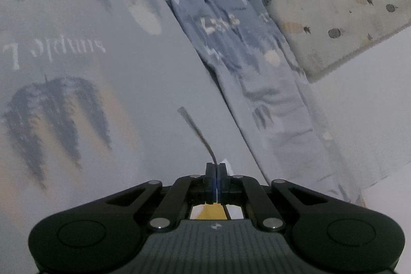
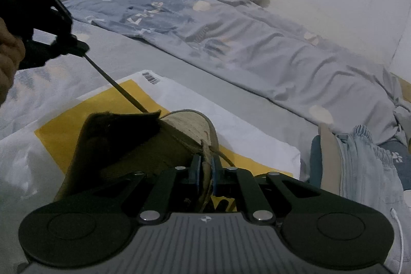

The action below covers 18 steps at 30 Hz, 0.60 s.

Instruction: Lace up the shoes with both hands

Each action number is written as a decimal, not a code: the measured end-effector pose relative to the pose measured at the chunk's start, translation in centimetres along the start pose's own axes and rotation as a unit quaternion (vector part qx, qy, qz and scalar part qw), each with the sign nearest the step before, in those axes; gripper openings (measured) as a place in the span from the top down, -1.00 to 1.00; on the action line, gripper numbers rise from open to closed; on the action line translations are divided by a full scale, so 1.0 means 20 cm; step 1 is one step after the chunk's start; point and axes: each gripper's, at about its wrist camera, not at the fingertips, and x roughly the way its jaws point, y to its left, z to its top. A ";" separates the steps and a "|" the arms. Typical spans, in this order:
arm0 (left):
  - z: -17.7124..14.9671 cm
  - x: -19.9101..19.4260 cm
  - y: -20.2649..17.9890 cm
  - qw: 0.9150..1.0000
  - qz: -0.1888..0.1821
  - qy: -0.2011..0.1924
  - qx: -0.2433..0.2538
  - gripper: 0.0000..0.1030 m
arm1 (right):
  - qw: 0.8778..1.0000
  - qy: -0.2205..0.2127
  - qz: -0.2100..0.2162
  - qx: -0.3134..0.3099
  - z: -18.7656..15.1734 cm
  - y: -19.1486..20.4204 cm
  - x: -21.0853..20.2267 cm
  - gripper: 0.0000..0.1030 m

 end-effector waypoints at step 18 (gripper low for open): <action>-0.13 -0.08 -0.13 0.996 0.033 0.028 0.078 -0.04 | 1.000 -0.006 0.001 0.008 -0.01 0.00 0.01 0.90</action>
